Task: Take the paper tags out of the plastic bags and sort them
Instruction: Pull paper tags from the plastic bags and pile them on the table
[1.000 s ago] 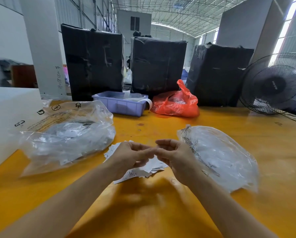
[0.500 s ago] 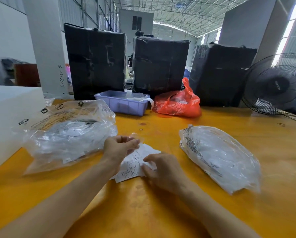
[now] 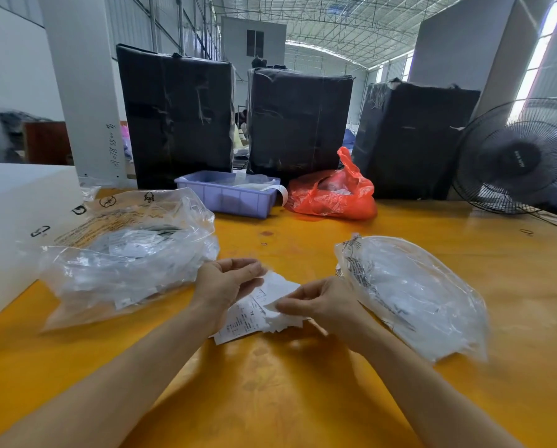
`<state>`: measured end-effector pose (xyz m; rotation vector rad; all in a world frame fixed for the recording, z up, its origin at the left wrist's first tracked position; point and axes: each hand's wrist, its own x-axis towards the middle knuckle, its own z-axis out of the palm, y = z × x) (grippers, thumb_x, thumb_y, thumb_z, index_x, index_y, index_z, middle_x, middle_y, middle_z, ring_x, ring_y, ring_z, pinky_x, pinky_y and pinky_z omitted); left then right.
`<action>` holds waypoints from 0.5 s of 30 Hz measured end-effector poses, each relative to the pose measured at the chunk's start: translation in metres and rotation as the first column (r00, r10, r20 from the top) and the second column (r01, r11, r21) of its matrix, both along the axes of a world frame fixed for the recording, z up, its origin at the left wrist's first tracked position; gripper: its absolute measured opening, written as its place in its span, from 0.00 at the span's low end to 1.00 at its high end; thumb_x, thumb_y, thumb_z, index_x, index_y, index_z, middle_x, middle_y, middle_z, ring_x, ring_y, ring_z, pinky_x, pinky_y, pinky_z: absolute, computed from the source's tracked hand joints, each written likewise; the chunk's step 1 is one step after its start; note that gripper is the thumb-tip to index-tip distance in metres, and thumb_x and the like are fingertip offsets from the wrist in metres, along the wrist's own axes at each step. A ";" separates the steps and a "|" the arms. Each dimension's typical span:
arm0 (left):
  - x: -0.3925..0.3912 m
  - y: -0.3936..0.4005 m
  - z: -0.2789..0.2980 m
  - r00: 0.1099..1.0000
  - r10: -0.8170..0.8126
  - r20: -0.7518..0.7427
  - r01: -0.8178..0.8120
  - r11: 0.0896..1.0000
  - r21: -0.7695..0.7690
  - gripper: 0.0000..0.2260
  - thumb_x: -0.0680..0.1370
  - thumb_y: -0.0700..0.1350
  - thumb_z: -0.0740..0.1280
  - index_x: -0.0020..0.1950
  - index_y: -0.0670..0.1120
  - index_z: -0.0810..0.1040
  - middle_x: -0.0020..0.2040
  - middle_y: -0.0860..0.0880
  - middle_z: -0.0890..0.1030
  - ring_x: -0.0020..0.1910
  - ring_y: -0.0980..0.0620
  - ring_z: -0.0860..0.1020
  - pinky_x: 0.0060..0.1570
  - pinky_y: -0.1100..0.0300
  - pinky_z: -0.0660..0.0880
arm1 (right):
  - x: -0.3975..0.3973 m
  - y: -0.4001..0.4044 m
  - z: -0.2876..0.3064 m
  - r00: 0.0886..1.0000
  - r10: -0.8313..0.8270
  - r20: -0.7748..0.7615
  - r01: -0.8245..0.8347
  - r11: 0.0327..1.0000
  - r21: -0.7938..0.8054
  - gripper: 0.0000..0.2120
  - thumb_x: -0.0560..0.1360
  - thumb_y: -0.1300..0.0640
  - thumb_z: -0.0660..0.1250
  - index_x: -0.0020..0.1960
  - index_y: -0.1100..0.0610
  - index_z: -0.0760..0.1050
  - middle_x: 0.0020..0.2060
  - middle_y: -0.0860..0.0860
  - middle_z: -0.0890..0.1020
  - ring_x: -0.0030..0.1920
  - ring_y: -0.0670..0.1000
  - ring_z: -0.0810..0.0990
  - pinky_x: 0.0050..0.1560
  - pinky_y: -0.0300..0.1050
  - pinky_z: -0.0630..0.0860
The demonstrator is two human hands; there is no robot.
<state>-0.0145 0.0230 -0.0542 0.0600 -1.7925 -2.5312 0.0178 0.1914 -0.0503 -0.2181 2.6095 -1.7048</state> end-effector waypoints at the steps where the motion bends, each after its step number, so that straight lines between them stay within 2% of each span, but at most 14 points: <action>1: 0.000 0.000 0.000 1.000 0.001 0.003 -0.001 1.000 -0.003 0.04 0.72 0.36 0.71 0.45 0.39 0.79 0.36 0.45 0.85 0.33 0.54 0.83 0.31 0.66 0.77 | -0.001 0.001 0.001 0.999 -0.039 -0.020 0.038 0.999 -0.035 0.03 0.69 0.56 0.75 0.38 0.54 0.84 0.34 0.52 0.85 0.33 0.43 0.78 0.36 0.34 0.74; 3: 0.001 0.001 0.001 1.000 -0.001 0.010 0.001 1.000 -0.001 0.04 0.72 0.39 0.71 0.45 0.39 0.79 0.36 0.46 0.85 0.32 0.54 0.83 0.29 0.67 0.77 | -0.007 0.005 -0.001 0.986 -0.160 -0.041 0.153 0.979 -0.137 0.05 0.73 0.58 0.71 0.38 0.56 0.82 0.36 0.54 0.84 0.37 0.47 0.80 0.39 0.37 0.77; 5: 0.002 0.002 0.002 1.000 -0.013 0.021 0.013 1.000 -0.010 0.05 0.72 0.40 0.71 0.45 0.39 0.79 0.36 0.46 0.85 0.32 0.54 0.83 0.29 0.66 0.76 | -0.012 0.010 0.000 0.972 -0.234 0.030 0.234 0.936 -0.264 0.06 0.75 0.61 0.67 0.40 0.58 0.80 0.41 0.57 0.84 0.43 0.54 0.83 0.44 0.45 0.81; 8: 0.004 0.004 0.003 0.998 -0.050 0.036 0.051 0.998 -0.022 0.04 0.72 0.39 0.71 0.43 0.39 0.80 0.37 0.45 0.85 0.32 0.54 0.83 0.30 0.66 0.77 | -0.016 0.015 0.001 0.964 -0.207 0.169 0.263 0.843 -0.470 0.06 0.76 0.64 0.64 0.43 0.60 0.78 0.37 0.55 0.85 0.38 0.51 0.84 0.34 0.40 0.78; 12: 0.008 0.007 0.004 0.993 -0.109 0.050 0.110 0.993 -0.031 0.02 0.73 0.37 0.71 0.43 0.38 0.80 0.38 0.45 0.85 0.34 0.53 0.83 0.32 0.65 0.78 | -0.019 0.016 0.000 0.965 -0.138 0.221 0.242 0.791 -0.562 0.05 0.76 0.65 0.63 0.47 0.62 0.78 0.38 0.56 0.85 0.40 0.53 0.85 0.36 0.43 0.78; 15: 0.009 0.009 0.004 0.988 -0.152 0.039 0.154 0.985 -0.072 0.02 0.73 0.37 0.70 0.42 0.38 0.81 0.39 0.44 0.85 0.34 0.53 0.83 0.33 0.66 0.78 | -0.018 0.013 -0.001 0.976 -0.111 0.188 0.201 0.793 -0.575 0.04 0.74 0.67 0.66 0.48 0.62 0.77 0.40 0.58 0.84 0.42 0.55 0.84 0.38 0.45 0.79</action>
